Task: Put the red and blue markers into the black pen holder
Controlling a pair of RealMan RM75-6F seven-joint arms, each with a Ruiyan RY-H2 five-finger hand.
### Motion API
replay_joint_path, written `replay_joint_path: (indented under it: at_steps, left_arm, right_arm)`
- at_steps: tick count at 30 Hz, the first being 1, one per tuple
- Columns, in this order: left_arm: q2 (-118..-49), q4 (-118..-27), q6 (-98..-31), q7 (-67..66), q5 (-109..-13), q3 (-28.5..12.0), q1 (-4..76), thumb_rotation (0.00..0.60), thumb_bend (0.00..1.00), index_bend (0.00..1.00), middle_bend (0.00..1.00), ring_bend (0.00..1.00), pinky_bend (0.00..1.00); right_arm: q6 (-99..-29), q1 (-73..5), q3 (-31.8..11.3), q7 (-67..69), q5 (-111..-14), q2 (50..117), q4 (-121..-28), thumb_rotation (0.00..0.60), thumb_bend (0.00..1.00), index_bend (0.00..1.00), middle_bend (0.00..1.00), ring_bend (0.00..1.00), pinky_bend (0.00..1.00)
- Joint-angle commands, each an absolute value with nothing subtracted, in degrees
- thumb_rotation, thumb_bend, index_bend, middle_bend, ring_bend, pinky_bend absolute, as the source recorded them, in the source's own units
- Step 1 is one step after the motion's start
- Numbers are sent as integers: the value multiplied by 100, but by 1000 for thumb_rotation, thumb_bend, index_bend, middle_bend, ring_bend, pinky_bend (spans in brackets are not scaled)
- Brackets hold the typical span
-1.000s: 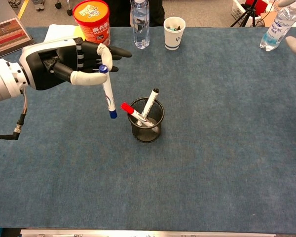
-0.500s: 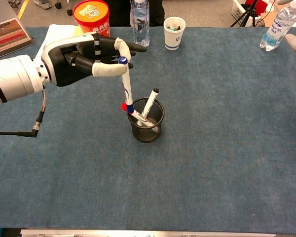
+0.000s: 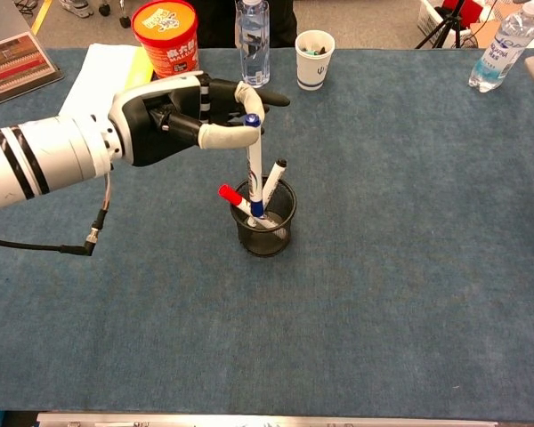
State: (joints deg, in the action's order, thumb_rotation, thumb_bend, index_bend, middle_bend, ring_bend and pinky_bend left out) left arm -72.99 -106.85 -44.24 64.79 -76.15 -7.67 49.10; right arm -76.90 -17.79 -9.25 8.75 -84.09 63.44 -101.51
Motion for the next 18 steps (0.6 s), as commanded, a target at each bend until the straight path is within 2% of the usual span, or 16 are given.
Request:
replay_joint_path:
  at_steps: [1,13,15,18]
  left_arm:
    - [-7429,-10607,-4388,6339,-7510,-831,4894,600,280,617,130,0,76]
    - [-7831,-10268,-4311,5872,-7291,-939,4760,600,281,615,129,0,75]
    - [-7869,-10192,-4297,5798,-7340,-918,4727,600,281,583,121,0,72]
    - [-7878,-10083,-4280,5718,-7512,-870,4685,600,281,417,71,0,60]
  right_arm:
    - [-7697,-1772,-922,891,-8414,6332,-10150,600,357,278,237,50,0]
    - [-7701,-1764,-925,960,-8404,6310,-10114,600,357,278,237,50,0]
    - [-7691,-1770,-927,962,-8396,6311,-10109,600,357,278,237,50,0]
    - [-7683,-1777,-928,954,-8398,6311,-10108,600,357,278,237,50,0]
